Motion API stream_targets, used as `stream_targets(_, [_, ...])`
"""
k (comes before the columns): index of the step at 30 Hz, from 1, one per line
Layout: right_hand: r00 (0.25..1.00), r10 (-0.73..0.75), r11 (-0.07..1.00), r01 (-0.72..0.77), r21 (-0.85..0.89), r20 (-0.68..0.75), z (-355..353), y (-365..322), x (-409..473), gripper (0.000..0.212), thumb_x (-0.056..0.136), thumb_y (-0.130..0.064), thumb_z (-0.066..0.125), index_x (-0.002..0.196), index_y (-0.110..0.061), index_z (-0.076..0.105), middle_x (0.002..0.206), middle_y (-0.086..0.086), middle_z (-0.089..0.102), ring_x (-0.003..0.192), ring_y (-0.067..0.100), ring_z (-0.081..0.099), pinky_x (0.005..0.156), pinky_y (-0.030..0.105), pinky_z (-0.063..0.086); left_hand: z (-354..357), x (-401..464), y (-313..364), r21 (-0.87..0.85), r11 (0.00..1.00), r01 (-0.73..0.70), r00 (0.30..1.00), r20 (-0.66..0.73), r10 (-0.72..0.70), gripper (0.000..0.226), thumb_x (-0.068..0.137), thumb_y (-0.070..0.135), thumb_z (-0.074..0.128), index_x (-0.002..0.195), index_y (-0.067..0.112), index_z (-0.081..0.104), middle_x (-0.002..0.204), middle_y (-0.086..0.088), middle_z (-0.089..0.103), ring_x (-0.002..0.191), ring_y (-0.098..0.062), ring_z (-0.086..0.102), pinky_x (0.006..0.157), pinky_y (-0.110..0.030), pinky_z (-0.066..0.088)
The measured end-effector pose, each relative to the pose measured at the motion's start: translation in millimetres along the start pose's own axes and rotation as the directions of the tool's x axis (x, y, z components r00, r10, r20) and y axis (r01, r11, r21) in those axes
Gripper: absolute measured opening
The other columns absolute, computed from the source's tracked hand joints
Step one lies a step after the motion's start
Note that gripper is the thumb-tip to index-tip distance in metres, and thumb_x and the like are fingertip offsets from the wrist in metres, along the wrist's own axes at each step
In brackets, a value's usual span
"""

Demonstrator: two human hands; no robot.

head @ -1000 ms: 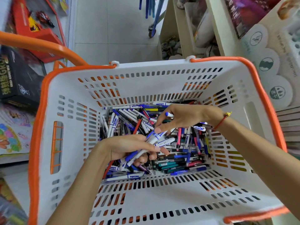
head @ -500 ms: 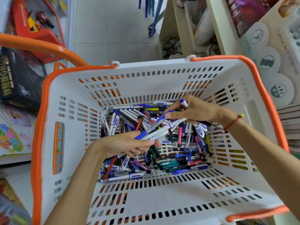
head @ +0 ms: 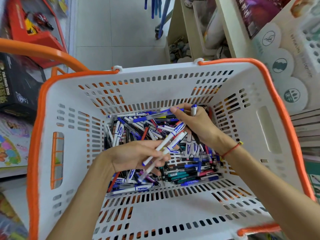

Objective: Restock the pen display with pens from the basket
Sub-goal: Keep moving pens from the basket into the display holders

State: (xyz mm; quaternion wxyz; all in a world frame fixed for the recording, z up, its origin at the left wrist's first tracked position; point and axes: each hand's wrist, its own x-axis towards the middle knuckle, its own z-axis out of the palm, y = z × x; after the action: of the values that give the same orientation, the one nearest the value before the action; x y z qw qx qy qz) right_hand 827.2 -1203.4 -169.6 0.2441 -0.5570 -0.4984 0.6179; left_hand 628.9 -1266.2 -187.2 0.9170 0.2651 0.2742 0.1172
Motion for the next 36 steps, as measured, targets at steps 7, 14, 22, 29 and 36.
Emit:
stream_targets(7, [0.947, 0.178, 0.976, -0.135, 0.171, -0.269, -3.5, 9.6, -2.5, 0.021, 0.095, -0.03, 0.061, 0.101, -0.012, 0.071, 0.064, 0.004, 0.047, 0.04, 0.008, 0.036, 0.042, 0.019, 0.033, 1.0, 14.6, -2.4, -0.165, 0.983, -0.08, 0.935, -0.353, 0.016, 0.029, 0.071, 0.012, 0.056, 0.096, 0.015, 0.041, 0.067, 0.004, 0.041, 0.052, -0.006, 0.03, 0.045, -0.015, 0.028])
stream_targets(14, [0.954, 0.297, 0.939, -0.285, 0.194, -0.036, 21.7, 12.6, -23.1, 0.025, 0.095, -0.033, 0.06, 0.104, -0.013, 0.07, 0.082, 0.001, 0.064, 0.04, 0.006, 0.036, 0.041, 0.017, 0.031, 1.5, 18.1, 0.5, -0.102, 0.866, -0.489, 0.595, -0.765, 0.245, 0.043, 0.078, 0.037, 0.068, 0.114, 0.015, 0.065, 0.056, 0.01, 0.024, 0.043, -0.003, 0.023, 0.04, -0.013, 0.02])
stream_targets(22, [0.893, 0.389, 0.885, -0.43, 0.178, 0.227, 22.3, 20.1, -25.5, 0.029, 0.103, -0.029, 0.046, 0.117, -0.015, 0.067, 0.087, 0.003, 0.072, 0.039, 0.007, 0.034, 0.042, 0.015, 0.033, -3.1, 18.5, -1.1, -0.043, 0.871, -0.489, 0.484, -0.844, 0.23, 0.037, 0.099, 0.04, 0.046, 0.074, 0.013, 0.055, 0.072, 0.001, 0.064, 0.069, -0.008, 0.066, 0.08, -0.026, 0.052])
stream_targets(29, [0.796, 0.358, 0.697, -0.575, 0.427, 0.488, -0.8, 28.7, -20.4, 0.046, 0.102, -0.027, 0.035, 0.138, -0.002, 0.048, 0.132, 0.024, 0.058, 0.032, 0.002, 0.022, 0.037, 0.013, 0.025, -4.6, 10.3, 5.8, -0.232, 0.714, -0.66, 0.555, -0.792, 0.256, 0.026, 0.1, 0.031, 0.045, 0.08, 0.016, 0.05, 0.051, 0.007, 0.041, 0.043, -0.004, 0.043, 0.054, -0.02, 0.055])
stream_targets(36, [0.744, 0.551, 0.797, -0.603, 0.024, 0.379, 10.7, 15.2, -25.4, 0.036, 0.106, -0.031, 0.03, 0.101, -0.006, 0.056, 0.104, 0.014, 0.074, 0.034, 0.005, 0.016, 0.04, 0.017, 0.017, -13.8, 6.6, -0.5, -0.103, 0.844, -0.527, 0.557, -0.792, 0.251, 0.025, 0.089, 0.04, 0.059, 0.093, 0.016, 0.061, 0.055, 0.009, 0.024, 0.042, -0.003, 0.022, 0.038, -0.013, 0.021])
